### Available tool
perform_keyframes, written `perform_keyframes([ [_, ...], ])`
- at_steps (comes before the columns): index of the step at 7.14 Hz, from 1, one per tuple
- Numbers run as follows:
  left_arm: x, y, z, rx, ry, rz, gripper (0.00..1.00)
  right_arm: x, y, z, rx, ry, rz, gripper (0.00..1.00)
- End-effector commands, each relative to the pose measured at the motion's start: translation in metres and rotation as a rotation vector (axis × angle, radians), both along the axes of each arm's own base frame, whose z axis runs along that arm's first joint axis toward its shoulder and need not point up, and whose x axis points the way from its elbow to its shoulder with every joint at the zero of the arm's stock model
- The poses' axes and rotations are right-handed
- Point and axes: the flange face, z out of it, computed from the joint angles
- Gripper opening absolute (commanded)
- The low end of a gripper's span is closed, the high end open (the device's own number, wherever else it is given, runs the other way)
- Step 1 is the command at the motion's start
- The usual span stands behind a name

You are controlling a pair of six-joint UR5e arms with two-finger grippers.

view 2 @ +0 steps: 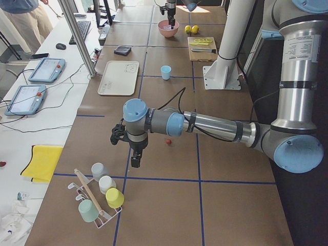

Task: Put ice and strawberries in cup
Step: 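Lower the right gripper into the bowl and grasp a third ice cube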

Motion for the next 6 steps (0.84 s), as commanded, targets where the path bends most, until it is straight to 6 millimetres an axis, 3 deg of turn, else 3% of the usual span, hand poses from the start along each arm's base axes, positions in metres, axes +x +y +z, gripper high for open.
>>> perform_keyframes([
  [1,0.0000,0.0001,0.0001,0.000,0.000,0.000,1.00,-0.0023,0.0002,0.0050,-0.002,0.013,-0.001,0.78],
  [3,0.0022,0.0000,0.0001,0.000,0.000,0.005,1.00,-0.0023,0.0002,0.0060,-0.004,0.015,-0.001,0.75],
  [4,0.0030,-0.0001,0.0001,0.000,0.000,0.006,1.00,-0.0023,0.0003,0.0062,-0.005,0.016,-0.001,0.62],
  [5,0.0030,-0.0001,0.0001,0.000,0.000,0.006,1.00,-0.0022,0.0003,0.0064,-0.005,0.017,-0.003,0.26],
  [6,0.0030,-0.0001,0.0001,0.000,0.000,0.006,1.00,-0.0032,0.0001,0.0057,-0.004,0.016,-0.004,0.07],
])
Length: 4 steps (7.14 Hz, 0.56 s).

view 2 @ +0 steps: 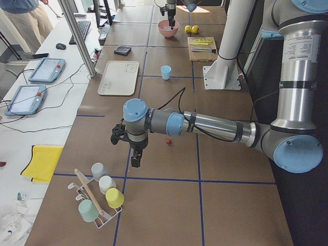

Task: Put ice and strawberries in cup
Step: 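Lower the right gripper into the bowl and grasp a third ice cube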

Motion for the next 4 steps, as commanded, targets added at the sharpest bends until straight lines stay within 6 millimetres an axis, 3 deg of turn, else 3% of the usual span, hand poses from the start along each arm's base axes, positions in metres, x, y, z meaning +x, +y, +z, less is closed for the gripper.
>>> perform_keyframes([
  [1,0.000,0.000,0.000,0.000,0.000,0.001,1.00,-0.001,0.000,-0.001,0.002,-0.001,-0.001,0.04],
  [4,0.000,0.000,-0.001,0.001,0.000,0.001,1.00,0.003,0.001,-0.013,0.016,-0.019,0.000,0.03],
])
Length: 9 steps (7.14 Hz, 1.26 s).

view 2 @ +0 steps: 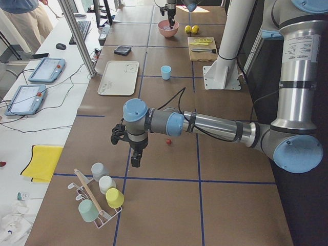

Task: Put ice and strawberries in cup
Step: 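Lower the right gripper into the bowl and grasp a third ice cube, then carry the ice cube with the right gripper over the blue cup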

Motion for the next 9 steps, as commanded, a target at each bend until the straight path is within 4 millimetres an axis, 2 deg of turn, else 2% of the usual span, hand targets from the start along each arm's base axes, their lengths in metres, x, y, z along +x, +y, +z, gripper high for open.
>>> perform_keyframes([
  [1,0.000,0.000,-0.001,0.001,0.000,0.000,1.00,0.009,0.009,-0.020,0.018,-0.024,0.001,0.03],
  [2,0.000,0.000,-0.001,0.001,0.000,0.000,1.00,0.028,0.012,-0.035,0.037,-0.039,0.033,0.03],
  [3,0.000,0.000,-0.001,0.001,0.000,0.000,1.00,0.055,0.007,-0.046,0.055,-0.049,0.093,0.03],
  [4,0.000,0.000,-0.001,0.001,0.000,0.000,1.00,0.067,0.000,-0.055,0.074,-0.060,0.126,0.03],
  [5,0.000,0.000,-0.001,0.001,0.000,0.000,1.00,0.069,-0.006,-0.061,0.086,-0.066,0.140,0.03],
  [6,0.000,0.000,-0.001,0.001,0.000,0.000,1.00,0.064,-0.015,-0.072,0.090,-0.072,0.143,0.03],
  [7,0.000,0.000,-0.001,0.001,0.000,0.000,1.00,0.051,-0.039,-0.104,0.083,-0.068,0.147,0.03],
  [8,0.000,0.000,-0.001,0.001,0.000,0.000,1.00,0.029,-0.063,-0.149,0.045,-0.070,0.165,0.04],
  [9,0.000,0.000,-0.002,0.004,0.003,0.000,1.00,-0.008,-0.077,-0.203,0.011,-0.076,0.155,0.04],
])
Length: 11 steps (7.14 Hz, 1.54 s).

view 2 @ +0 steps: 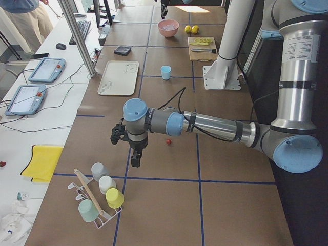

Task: Put ice and strawberries in cup
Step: 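Carry the ice cube with the right gripper over the blue cup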

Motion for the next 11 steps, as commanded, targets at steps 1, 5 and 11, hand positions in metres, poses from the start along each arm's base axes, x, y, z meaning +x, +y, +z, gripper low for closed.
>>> perform_keyframes([
  [1,0.003,0.000,-0.003,0.000,0.034,0.005,1.00,-0.071,-0.022,-0.116,-0.082,-0.025,0.010,0.04],
  [5,0.003,0.001,-0.002,-0.004,0.040,0.006,1.00,-0.265,0.016,-0.277,-0.200,-0.065,0.075,0.05],
  [11,0.003,0.004,0.001,-0.012,0.041,0.006,1.00,-0.402,0.048,-0.272,-0.196,0.013,0.096,0.12],
])
